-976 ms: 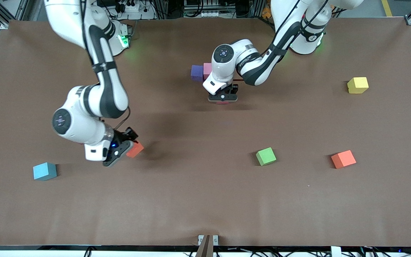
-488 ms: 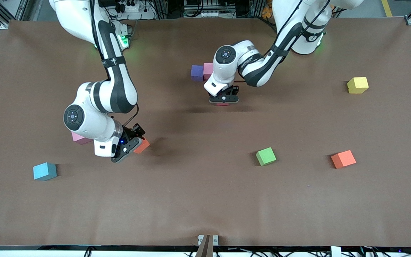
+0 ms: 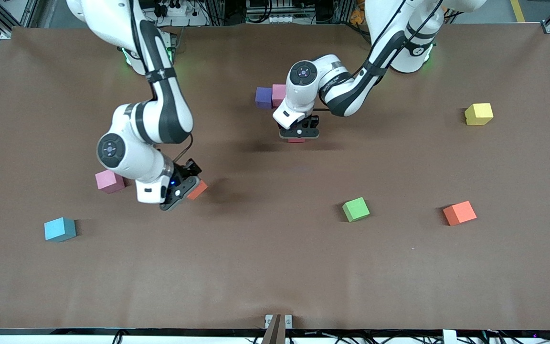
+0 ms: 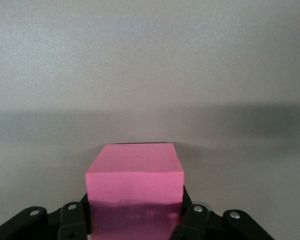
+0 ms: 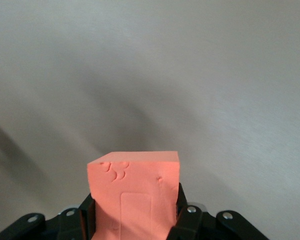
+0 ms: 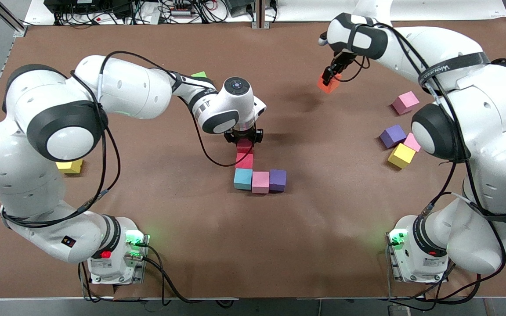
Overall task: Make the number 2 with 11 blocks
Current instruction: 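Lower the pink cube at the cluster while the right gripper lifts the orange cube, then release the pink cube while the right gripper carries the orange cube over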
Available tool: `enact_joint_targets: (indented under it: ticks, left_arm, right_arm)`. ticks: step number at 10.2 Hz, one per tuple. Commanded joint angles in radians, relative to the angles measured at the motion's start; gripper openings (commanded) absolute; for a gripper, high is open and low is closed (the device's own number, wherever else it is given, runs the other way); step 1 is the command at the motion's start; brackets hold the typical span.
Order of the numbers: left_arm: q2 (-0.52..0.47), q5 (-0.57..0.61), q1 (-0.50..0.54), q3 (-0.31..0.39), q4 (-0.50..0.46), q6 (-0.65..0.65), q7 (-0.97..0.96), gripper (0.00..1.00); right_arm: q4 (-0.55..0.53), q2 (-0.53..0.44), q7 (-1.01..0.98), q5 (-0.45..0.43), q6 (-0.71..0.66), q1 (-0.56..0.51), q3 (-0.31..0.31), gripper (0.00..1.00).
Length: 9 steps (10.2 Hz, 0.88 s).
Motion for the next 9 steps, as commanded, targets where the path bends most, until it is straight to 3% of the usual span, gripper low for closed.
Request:
enact_joint_targets:
  ticks: [1, 7, 8, 9]
  left_arm:
    - [0.000, 0.027, 0.009, -0.012, -0.014, 0.018, -0.005, 0.16]
    - [0.011, 0.027, -0.003, -0.012, -0.020, 0.018, -0.005, 0.19]
    - [0.013, 0.027, -0.003, -0.013, -0.020, 0.018, -0.005, 0.22]
    - [0.014, 0.027, -0.003, -0.013, -0.018, 0.018, -0.005, 0.39]
  right_arm:
    - [-0.038, -0.039, -0.073, 0.004, -0.004, 0.049, -0.037, 0.21]
    - [-0.055, -0.040, -0.100, 0.004, -0.001, 0.054, -0.047, 0.21]
    - [-0.055, -0.039, -0.100, 0.004, -0.001, 0.056, -0.047, 0.21]
    - [-0.055, -0.039, -0.100, 0.004, -0.001, 0.057, -0.049, 0.21]
